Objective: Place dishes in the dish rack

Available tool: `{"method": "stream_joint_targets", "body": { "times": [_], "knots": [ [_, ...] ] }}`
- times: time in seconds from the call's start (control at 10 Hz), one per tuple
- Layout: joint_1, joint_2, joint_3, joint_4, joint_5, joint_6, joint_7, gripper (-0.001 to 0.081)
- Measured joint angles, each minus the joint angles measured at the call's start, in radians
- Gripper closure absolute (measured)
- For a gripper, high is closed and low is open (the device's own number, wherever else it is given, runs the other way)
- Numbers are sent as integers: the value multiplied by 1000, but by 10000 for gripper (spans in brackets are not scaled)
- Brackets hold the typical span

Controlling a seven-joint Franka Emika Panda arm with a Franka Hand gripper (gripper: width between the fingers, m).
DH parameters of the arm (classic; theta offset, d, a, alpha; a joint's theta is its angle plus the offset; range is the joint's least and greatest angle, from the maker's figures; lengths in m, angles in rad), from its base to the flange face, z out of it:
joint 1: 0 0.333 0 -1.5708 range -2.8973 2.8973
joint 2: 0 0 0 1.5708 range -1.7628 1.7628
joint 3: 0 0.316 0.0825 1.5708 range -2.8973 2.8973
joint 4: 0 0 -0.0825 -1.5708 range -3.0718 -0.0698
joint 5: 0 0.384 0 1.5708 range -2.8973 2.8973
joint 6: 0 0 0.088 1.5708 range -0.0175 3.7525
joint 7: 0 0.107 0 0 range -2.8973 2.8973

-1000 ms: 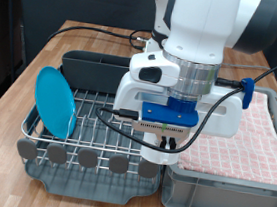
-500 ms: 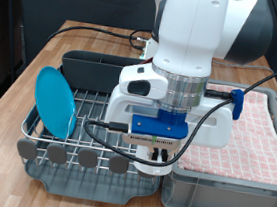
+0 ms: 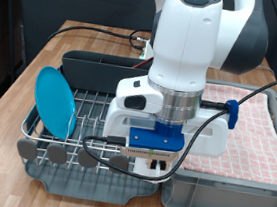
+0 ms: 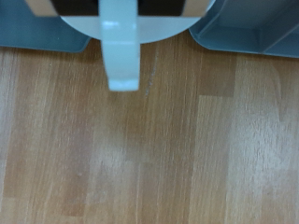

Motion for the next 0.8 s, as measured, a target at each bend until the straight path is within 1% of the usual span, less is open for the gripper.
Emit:
{"method": "stream_joint_targets", "body": {
  "times": [0.2, 0.4, 0.5, 0.6, 0.7, 0.8],
  "knots": [
    [-13, 19, 12, 16, 2, -9, -6, 738],
    [-18, 32, 16, 25, 2, -10, -7, 738],
    [-22, 36, 20, 31, 2, -13, -9, 597],
    [-25, 41, 21, 40, 2, -24, -16, 597],
    [-28, 43, 24, 54, 2, -47, -29, 431],
    [-34, 46, 29, 74, 2, -82, -44, 431]
  ]
}}
